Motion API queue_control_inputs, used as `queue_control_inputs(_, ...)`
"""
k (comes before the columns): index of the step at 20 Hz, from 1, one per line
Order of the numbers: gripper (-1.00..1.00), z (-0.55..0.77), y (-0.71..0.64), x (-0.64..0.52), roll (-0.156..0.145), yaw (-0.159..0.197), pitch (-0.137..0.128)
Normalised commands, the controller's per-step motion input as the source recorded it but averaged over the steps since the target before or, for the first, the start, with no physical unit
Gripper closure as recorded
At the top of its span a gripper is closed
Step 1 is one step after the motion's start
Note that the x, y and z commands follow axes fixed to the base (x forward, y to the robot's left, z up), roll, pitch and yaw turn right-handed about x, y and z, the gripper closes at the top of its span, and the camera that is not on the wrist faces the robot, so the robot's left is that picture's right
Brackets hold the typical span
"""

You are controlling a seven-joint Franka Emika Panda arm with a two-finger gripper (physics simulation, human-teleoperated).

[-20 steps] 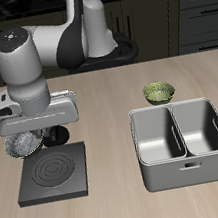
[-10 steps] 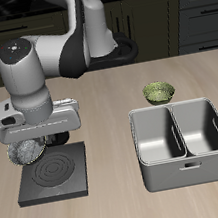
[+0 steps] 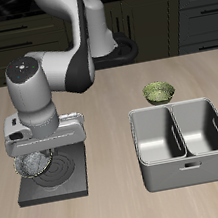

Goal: Place the black bowl on the flat stove and turn on the flat stove

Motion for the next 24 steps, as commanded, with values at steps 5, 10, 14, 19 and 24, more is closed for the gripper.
queue_control_inputs(5, 1.0, -0.23, 0.13, 0.07, -0.027, 0.013, 0.034)
queue_control_inputs(10, -1.0, -0.11, 0.15, -0.07, -0.005, -0.026, 0.052)
queue_control_inputs(14, -1.0, 0.06, 0.17, -0.19, -0.003, -0.017, 0.001)
queue_control_inputs(19, -1.0, 0.07, 0.12, -0.21, -0.018, -0.013, 0.005)
queue_control_inputs(24, -1.0, 0.26, 0.07, -0.49, 0.005, -0.017, -0.057)
